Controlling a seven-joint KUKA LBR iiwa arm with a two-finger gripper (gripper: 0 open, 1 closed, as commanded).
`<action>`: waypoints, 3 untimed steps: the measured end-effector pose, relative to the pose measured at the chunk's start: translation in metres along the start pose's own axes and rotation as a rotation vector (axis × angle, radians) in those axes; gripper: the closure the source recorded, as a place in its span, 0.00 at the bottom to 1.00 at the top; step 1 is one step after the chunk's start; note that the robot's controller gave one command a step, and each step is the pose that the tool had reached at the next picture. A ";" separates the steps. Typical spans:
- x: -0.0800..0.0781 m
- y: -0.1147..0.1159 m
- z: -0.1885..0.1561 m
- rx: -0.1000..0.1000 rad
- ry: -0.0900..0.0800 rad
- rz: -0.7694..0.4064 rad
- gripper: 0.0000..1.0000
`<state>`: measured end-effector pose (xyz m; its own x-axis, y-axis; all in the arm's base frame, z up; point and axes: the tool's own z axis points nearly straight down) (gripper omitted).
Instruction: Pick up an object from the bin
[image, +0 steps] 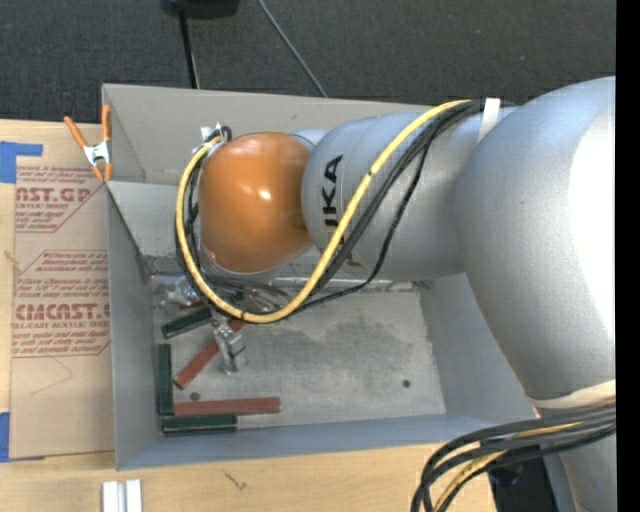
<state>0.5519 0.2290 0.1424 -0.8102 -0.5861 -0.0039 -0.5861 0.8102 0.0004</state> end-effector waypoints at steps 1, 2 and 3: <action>0.012 -0.012 0.046 0.000 0.000 -0.287 0.00; 0.014 -0.012 0.073 -0.003 0.002 -0.379 1.00; 0.014 -0.012 0.073 -0.003 0.002 -0.379 1.00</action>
Offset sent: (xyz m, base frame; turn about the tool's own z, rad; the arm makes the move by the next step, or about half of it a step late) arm -0.0032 -0.0187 -0.0724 -0.3806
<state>0.5483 0.2113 0.0698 -0.5361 -0.8442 -0.0024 -0.8442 0.5361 0.0022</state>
